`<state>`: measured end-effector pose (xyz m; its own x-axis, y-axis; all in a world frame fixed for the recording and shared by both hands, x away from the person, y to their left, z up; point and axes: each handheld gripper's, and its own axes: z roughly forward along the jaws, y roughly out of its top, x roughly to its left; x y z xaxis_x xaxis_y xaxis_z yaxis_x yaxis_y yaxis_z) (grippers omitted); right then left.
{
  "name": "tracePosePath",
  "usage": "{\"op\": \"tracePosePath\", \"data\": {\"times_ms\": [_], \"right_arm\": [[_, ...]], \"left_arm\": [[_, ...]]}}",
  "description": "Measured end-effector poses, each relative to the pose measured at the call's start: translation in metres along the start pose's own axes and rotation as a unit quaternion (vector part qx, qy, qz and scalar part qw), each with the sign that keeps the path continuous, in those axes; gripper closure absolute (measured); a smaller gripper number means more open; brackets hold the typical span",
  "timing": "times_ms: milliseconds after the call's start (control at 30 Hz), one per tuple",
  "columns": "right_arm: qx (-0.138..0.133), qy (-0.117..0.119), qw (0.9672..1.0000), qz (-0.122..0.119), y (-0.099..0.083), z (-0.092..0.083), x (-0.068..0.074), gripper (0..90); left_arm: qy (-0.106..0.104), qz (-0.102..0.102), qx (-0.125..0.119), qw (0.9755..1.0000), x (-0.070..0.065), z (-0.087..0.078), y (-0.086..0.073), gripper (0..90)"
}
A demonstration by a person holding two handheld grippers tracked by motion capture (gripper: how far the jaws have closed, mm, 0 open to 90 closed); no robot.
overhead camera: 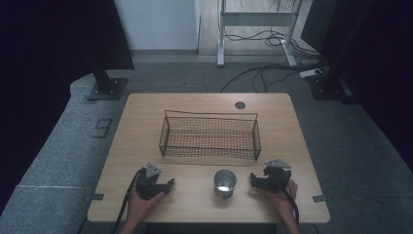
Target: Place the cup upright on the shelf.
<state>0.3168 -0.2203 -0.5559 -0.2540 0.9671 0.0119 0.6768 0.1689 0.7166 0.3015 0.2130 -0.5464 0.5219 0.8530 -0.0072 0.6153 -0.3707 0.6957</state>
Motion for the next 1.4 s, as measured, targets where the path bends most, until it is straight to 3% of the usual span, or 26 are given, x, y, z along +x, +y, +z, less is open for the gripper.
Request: {"op": "tracePosePath", "data": {"times_ms": [500, 567, 633, 733, 967, 1000, 1400], "right_arm": [[-0.016, 0.013, 0.9997, -0.012, -0.004, -0.005, 0.001, 13.3], [-0.018, 0.021, 0.9996, -0.002, -0.004, -0.007, 0.002, 13.4], [-0.022, 0.043, 0.9988, 0.011, -0.003, -0.010, 0.002, 13.8], [-0.029, 0.046, 0.9984, 0.013, -0.001, -0.014, 0.003, 14.1], [-0.060, 0.060, 0.9963, 0.013, 0.003, -0.032, 0.007, 15.2], [-0.069, 0.072, 0.9949, 0.016, 0.005, -0.037, 0.009, 15.5], [-0.101, 0.099, 0.9899, -0.006, 0.013, -0.057, 0.028, 15.7]], "left_arm": [[0.000, 0.000, 0.000, 1.0000, 0.000, 0.000, 0.000, 22.0], [0.000, 0.000, 0.000, 1.0000, 0.000, 0.000, 0.000, 22.0], [0.000, 0.000, 0.000, 1.0000, 0.000, 0.000, 0.000, 22.0], [0.000, 0.000, 0.000, 1.0000, 0.000, 0.000, 0.000, 22.0], [0.000, 0.000, 0.000, 1.0000, 0.000, 0.000, 0.000, 22.0], [0.000, 0.000, 0.000, 1.0000, 0.000, 0.000, 0.000, 22.0], [0.001, 0.001, 0.000, 1.0000, 0.000, 0.000, 0.000, 22.0]]}}
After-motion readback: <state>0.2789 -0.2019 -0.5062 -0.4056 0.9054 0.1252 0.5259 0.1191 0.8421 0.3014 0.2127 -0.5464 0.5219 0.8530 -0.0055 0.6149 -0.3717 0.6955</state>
